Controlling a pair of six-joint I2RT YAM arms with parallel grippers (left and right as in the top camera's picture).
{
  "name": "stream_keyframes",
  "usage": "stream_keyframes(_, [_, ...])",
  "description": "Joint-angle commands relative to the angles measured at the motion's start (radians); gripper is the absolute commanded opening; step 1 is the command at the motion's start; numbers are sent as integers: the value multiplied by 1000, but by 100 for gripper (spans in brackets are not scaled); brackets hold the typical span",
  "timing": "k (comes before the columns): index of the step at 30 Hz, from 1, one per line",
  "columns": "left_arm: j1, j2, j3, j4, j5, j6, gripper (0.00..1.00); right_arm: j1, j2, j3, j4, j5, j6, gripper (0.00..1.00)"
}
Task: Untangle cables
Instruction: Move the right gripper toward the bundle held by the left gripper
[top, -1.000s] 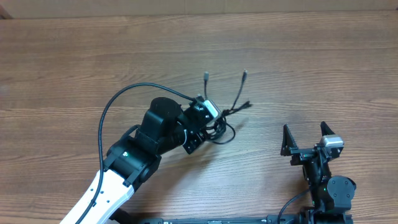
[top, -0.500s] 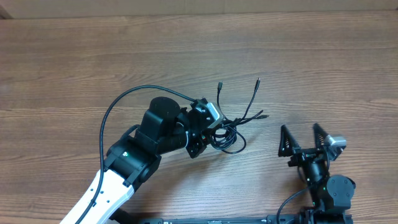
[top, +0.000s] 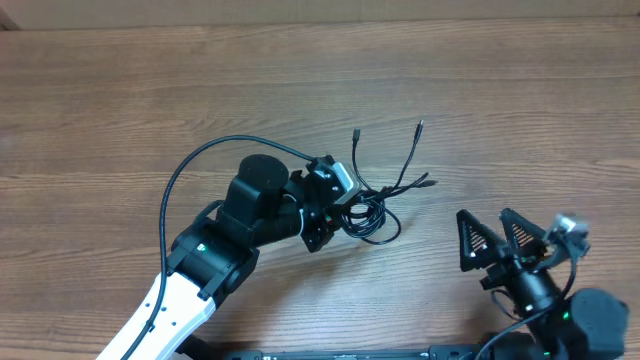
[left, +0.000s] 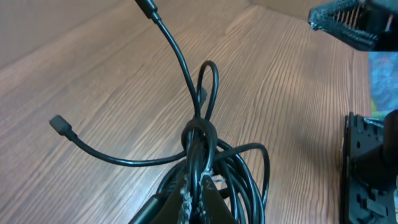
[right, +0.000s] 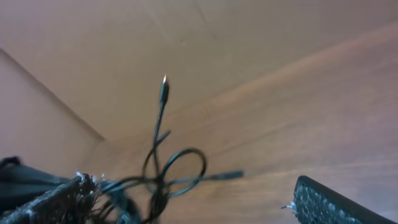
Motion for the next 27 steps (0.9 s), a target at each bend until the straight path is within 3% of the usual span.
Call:
stream_keyframes(1, [-8, -23, 26, 35, 38, -5, 4, 5, 143, 135, -46, -95, 9, 100])
stream_keyframes(8, [-8, -22, 26, 113, 124, 48, 4, 5, 339, 241, 65, -543, 13, 100])
stream_keyframes(11, [-9, -17, 26, 139, 135, 51, 4, 5, 364, 241, 203, -700, 122, 100])
stream_keyframes(19, [-33, 32, 26, 278, 118, 51, 4, 5, 366, 241, 255, -707, 372, 100])
stream_keyframes(27, [-49, 89, 26, 370, 109, 51, 4, 5, 366, 241, 128, -569, 388, 99])
